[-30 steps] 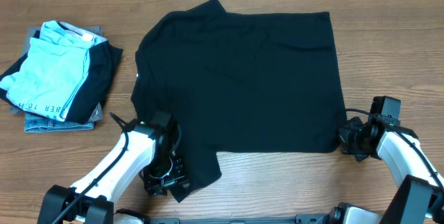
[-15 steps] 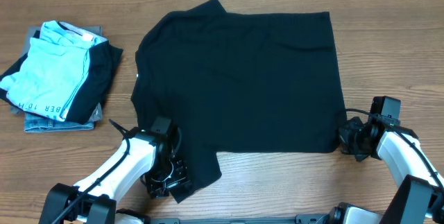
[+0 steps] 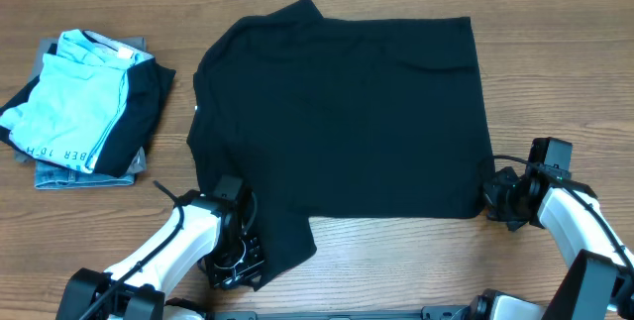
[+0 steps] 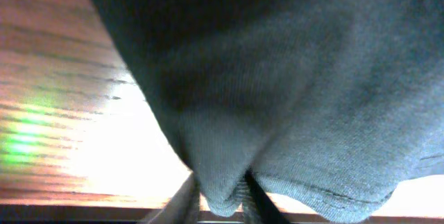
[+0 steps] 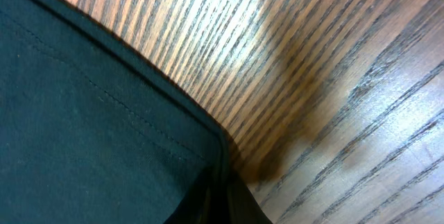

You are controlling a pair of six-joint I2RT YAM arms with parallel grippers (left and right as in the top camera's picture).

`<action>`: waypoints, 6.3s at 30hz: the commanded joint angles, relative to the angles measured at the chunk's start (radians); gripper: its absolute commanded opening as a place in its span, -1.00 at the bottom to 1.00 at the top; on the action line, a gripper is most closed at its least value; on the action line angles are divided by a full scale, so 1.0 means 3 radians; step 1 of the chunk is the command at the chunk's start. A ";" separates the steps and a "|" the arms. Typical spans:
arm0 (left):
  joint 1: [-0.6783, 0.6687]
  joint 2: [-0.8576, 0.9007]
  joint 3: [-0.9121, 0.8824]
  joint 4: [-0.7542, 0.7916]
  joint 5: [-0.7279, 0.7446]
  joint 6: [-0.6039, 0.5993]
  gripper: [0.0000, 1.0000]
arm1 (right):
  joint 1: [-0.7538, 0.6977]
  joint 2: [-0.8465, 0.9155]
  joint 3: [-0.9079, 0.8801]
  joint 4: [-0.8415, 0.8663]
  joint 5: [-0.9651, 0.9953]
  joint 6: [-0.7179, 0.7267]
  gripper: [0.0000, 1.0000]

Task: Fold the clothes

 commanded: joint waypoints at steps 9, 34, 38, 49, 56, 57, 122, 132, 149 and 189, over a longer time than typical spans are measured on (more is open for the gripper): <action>-0.0009 0.0048 -0.0076 0.0006 -0.0165 0.0103 -0.92 | 0.0004 0.0066 -0.0085 -0.0031 -0.0006 -0.0017 -0.92; -0.0001 -0.0022 0.1741 -0.1297 -0.1217 0.0340 -0.92 | 0.0004 0.0065 0.0711 -0.1022 0.0354 -0.0266 -0.92; -0.0001 -0.0043 0.2004 -0.1320 -0.1219 0.0340 -0.92 | 0.0004 0.0065 0.0838 -0.1153 0.0352 -0.0277 -0.92; 0.0000 -0.0042 0.2508 -0.1164 -0.1302 0.0338 -0.92 | 0.0004 0.0066 0.1472 -0.1490 0.0287 -0.0341 -0.92; 0.0050 -0.0042 0.2580 -0.0952 -0.1410 0.0340 -0.92 | 0.0033 0.0066 0.1581 -0.1448 0.0229 -0.0340 -0.92; 0.0086 -0.0042 0.2604 -0.0954 -0.1414 0.0343 -0.92 | 0.0050 0.0066 0.1581 -0.1439 0.0230 -0.0340 -0.92; 0.0580 0.1141 0.3137 0.0378 -0.1397 0.1233 -0.92 | 0.0740 0.0997 0.1581 0.0894 0.0520 -0.0415 -0.92; 0.0580 0.1141 0.3133 0.0539 -0.1410 0.1240 -0.92 | 0.0740 0.1072 0.1581 0.1111 0.0532 -0.0413 -0.92; 0.0580 0.1523 0.3087 0.0657 -0.1494 0.1240 0.62 | 0.0740 0.1183 0.1581 0.1387 0.0543 -0.0425 -0.28; 0.0584 0.1624 0.2724 -0.0164 -0.1031 0.1020 -0.92 | 0.0740 0.1050 0.1258 0.0285 -0.0326 -0.1226 -0.92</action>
